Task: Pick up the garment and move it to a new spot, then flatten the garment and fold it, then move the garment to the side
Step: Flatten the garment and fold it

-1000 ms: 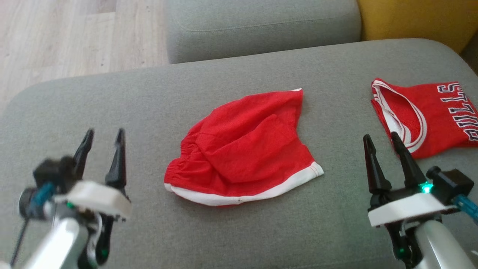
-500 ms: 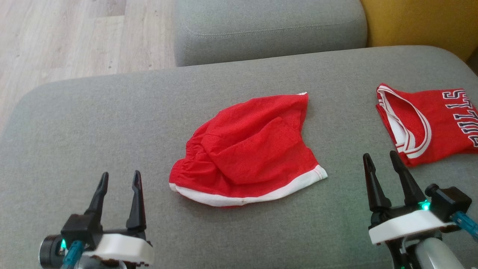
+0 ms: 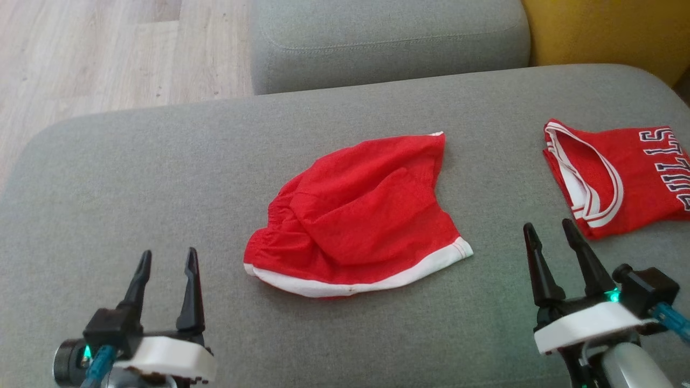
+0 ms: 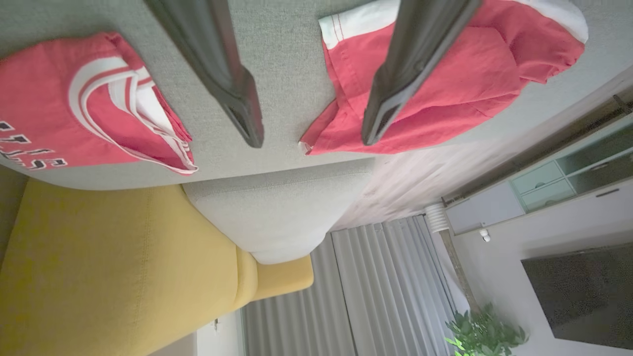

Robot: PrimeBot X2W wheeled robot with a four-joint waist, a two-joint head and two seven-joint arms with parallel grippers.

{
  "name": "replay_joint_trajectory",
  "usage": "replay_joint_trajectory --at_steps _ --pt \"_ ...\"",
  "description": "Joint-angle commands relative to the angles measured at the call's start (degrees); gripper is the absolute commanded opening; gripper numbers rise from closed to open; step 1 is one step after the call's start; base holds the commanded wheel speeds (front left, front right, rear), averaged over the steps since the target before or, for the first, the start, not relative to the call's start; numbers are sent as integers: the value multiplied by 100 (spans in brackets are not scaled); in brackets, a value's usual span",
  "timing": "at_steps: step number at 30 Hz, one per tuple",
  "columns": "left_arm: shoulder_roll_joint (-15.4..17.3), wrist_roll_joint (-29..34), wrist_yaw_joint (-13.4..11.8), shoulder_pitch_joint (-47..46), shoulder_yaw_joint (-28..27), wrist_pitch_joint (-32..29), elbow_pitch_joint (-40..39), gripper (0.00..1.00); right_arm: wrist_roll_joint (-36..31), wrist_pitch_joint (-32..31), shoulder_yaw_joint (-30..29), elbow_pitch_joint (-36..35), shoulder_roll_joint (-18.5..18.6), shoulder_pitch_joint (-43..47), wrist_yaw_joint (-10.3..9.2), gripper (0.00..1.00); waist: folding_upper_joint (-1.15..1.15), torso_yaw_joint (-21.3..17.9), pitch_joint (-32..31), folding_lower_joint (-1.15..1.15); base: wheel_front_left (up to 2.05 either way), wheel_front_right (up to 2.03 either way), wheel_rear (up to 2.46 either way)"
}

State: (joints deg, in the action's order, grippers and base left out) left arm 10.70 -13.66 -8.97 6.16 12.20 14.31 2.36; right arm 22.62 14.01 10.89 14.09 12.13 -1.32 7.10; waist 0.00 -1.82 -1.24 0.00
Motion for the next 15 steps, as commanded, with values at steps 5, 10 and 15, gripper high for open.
replay_joint_trajectory --at_steps 5,10,15 --pt "40 -166 308 -488 -277 -140 282 100 153 -799 372 93 230 -363 39 100 0 2 104 0 0 0 0" --pt "385 -521 989 -1321 -20 -1546 593 100 530 -2023 754 504 394 -973 39 100 0 41 463 0 0 0 0" --pt "718 -1050 1498 -2229 267 -3166 966 100 1011 -2841 1140 899 537 -1668 39 100 0 94 813 0 0 0 0"
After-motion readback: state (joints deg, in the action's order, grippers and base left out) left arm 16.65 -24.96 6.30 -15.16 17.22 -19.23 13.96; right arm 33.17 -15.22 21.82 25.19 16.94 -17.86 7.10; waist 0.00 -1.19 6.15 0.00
